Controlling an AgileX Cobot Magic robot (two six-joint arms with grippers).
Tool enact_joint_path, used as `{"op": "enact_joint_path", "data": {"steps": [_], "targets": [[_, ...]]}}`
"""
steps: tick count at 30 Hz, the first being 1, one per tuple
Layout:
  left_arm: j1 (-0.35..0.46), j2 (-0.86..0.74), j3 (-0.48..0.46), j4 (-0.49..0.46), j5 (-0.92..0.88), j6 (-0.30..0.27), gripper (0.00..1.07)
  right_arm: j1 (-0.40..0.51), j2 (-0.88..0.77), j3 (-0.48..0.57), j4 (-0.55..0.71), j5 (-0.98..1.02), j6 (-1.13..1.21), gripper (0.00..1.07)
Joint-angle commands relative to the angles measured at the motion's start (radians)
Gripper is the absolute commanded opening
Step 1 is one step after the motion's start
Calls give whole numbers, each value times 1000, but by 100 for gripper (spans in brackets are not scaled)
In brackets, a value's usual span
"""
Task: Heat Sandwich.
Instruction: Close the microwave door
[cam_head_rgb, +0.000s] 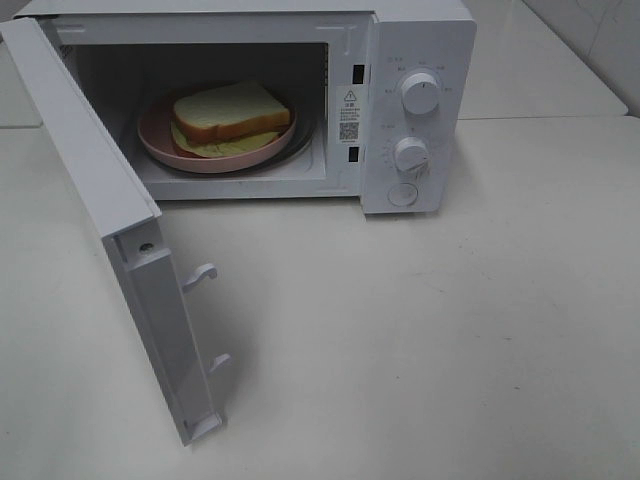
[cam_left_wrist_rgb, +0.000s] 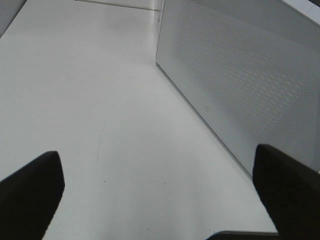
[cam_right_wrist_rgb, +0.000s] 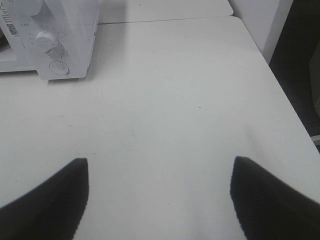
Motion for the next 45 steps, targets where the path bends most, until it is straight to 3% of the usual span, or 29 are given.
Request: {"op": "enact_joint_path", "data": {"steps": [1, 45], "targets": [[2, -5, 2, -7, -16, -5, 97, -5, -29, 1, -4, -6, -3, 76], [2, -5, -12, -8, -32, -8, 97, -5, -29, 1, -4, -6, -3, 76]]}}
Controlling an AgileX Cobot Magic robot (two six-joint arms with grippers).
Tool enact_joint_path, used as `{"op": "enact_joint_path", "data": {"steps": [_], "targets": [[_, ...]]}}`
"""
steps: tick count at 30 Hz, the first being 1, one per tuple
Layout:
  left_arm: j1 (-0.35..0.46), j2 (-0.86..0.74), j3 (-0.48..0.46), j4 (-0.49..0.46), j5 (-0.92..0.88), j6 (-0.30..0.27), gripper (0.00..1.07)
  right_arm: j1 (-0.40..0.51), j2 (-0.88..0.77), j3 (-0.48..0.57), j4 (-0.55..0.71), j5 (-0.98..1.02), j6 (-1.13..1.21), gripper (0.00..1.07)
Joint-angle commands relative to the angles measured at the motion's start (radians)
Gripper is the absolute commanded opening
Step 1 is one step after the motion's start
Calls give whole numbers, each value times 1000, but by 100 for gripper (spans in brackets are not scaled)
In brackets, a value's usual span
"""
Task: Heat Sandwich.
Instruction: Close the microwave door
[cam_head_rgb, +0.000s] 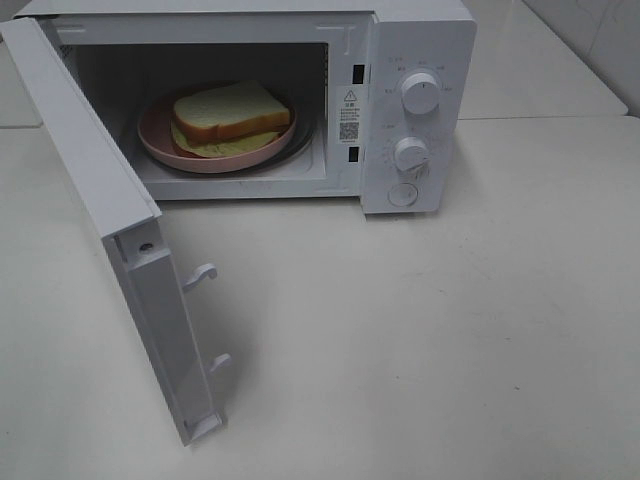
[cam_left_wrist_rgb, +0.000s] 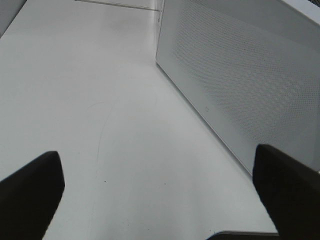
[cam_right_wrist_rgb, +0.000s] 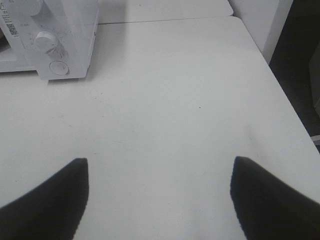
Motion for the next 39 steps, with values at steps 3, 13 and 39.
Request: {"op": "enact_joint_path", "data": {"steps": [3, 13, 39], "targets": [[2, -2, -19, -8, -53, -8, 96, -5, -29, 1, -4, -6, -3, 76], [2, 147, -20, -1, -48, -8, 79, -5, -29, 1, -4, -6, -3, 76], [2, 628, -7, 22, -561, 0, 0, -5, -29, 1, -4, -6, -2, 76]]}}
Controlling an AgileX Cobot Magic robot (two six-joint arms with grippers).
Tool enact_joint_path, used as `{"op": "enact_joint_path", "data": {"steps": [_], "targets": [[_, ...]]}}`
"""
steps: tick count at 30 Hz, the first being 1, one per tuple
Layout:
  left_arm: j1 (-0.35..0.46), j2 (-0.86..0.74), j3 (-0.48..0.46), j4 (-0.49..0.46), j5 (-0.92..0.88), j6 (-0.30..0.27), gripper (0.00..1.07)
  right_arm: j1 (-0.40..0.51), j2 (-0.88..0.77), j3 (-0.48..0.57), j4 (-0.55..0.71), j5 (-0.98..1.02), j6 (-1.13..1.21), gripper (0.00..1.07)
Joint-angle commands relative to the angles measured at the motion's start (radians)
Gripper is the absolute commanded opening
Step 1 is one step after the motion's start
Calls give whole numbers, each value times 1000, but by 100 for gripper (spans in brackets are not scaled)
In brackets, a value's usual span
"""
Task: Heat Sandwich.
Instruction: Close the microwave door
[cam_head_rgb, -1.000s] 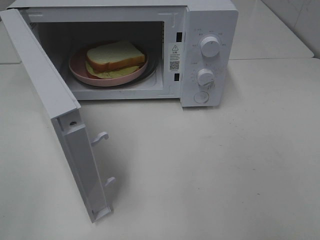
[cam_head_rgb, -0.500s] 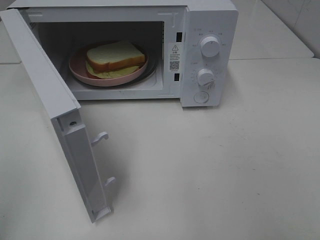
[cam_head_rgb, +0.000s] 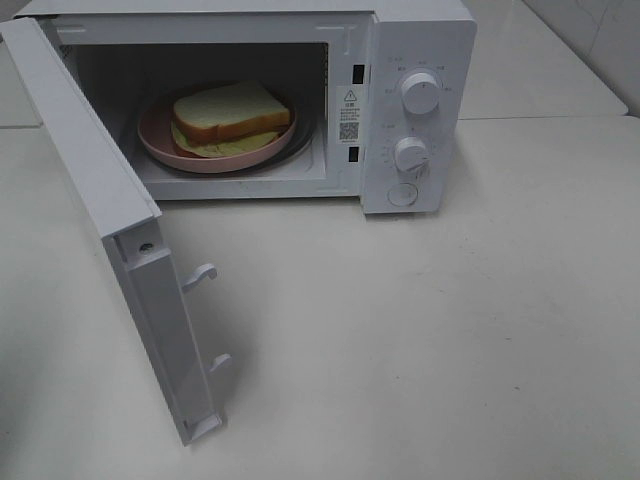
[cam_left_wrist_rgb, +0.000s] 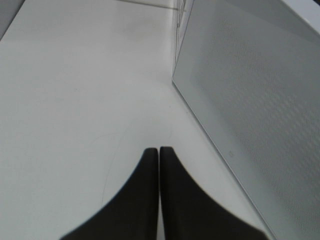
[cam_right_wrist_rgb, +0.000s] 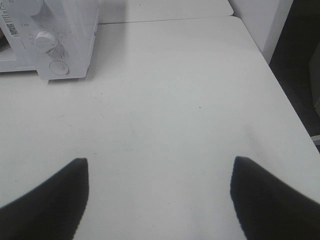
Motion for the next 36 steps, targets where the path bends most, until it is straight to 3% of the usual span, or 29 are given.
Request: {"op": "enact_joint_path", "data": {"steps": [1, 4, 6, 8, 10, 15, 18, 22, 25, 29, 36], "targets": [[2, 75, 38, 3, -188, 11, 0, -5, -29, 1, -4, -6, -2, 76], [2, 105, 70, 3, -288, 18, 0, -5, -29, 1, -4, -6, -2, 76], [2, 149, 135, 10, -505, 18, 0, -5, -29, 1, -4, -6, -2, 76], [2, 163, 159, 17, -571, 18, 0, -5, -29, 1, -4, -6, -2, 76], [2, 226, 225, 46, -797, 18, 0, -5, -29, 1, -4, -6, -2, 76], [2, 356, 297, 50, -1107, 12, 0, -5, -29, 1, -4, -6, -2, 76], [2, 421, 301, 55, -1167, 8, 0, -5, -29, 1, -4, -6, -2, 76], [2, 537, 301, 133, -1278, -54, 0, -5, -29, 1, -4, -6, -2, 76], [2, 640, 300, 292, -1386, -129, 0, -5, -29, 1, -4, -6, -2, 76], [2, 719, 300, 433, -1490, -146, 0, -5, -29, 1, -4, -6, -2, 76], [-5, 803, 283, 441, -1561, -148, 0, -5, -29, 1, -4, -6, -2, 76]]}}
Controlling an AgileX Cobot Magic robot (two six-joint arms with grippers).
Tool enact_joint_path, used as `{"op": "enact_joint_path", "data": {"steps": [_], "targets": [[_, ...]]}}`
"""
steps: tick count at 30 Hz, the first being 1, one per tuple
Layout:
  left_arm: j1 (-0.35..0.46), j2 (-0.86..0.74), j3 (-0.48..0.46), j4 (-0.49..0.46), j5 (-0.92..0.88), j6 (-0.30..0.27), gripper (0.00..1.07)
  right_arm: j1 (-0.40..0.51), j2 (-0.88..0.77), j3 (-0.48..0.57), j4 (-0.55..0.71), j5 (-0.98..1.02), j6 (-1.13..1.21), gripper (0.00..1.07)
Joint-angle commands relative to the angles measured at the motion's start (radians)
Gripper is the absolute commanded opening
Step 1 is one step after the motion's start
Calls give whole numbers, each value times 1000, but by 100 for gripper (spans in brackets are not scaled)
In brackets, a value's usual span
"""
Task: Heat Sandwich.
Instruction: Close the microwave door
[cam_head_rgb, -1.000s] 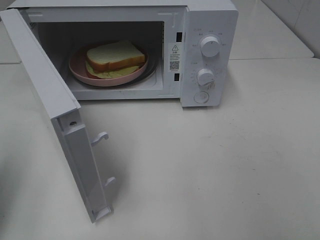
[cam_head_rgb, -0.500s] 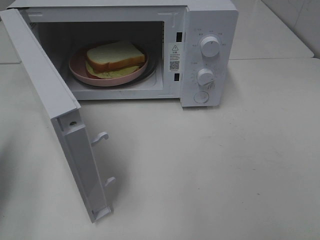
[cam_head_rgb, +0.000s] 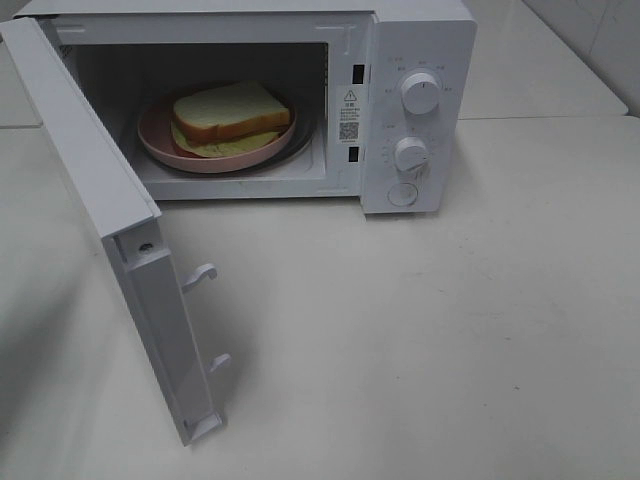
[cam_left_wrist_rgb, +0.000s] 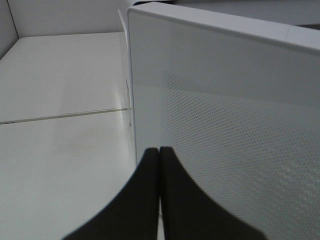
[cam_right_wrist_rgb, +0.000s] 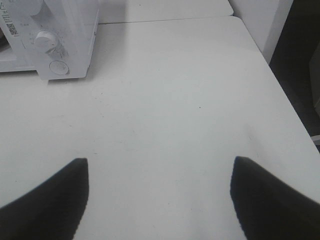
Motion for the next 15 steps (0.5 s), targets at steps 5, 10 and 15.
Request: {"op": "enact_joint_path", "data": {"steps": [5, 10, 15], "targets": [[-91, 88, -57, 4, -29, 19, 0, -5, -29, 1, -4, -6, -2, 76], [-205, 157, -91, -73, -24, 74, 0, -5, -29, 1, -4, -6, -2, 76], [-267, 200, -121, -109, -24, 84, 0, -5, -29, 1, -4, -6, -2, 76]]}}
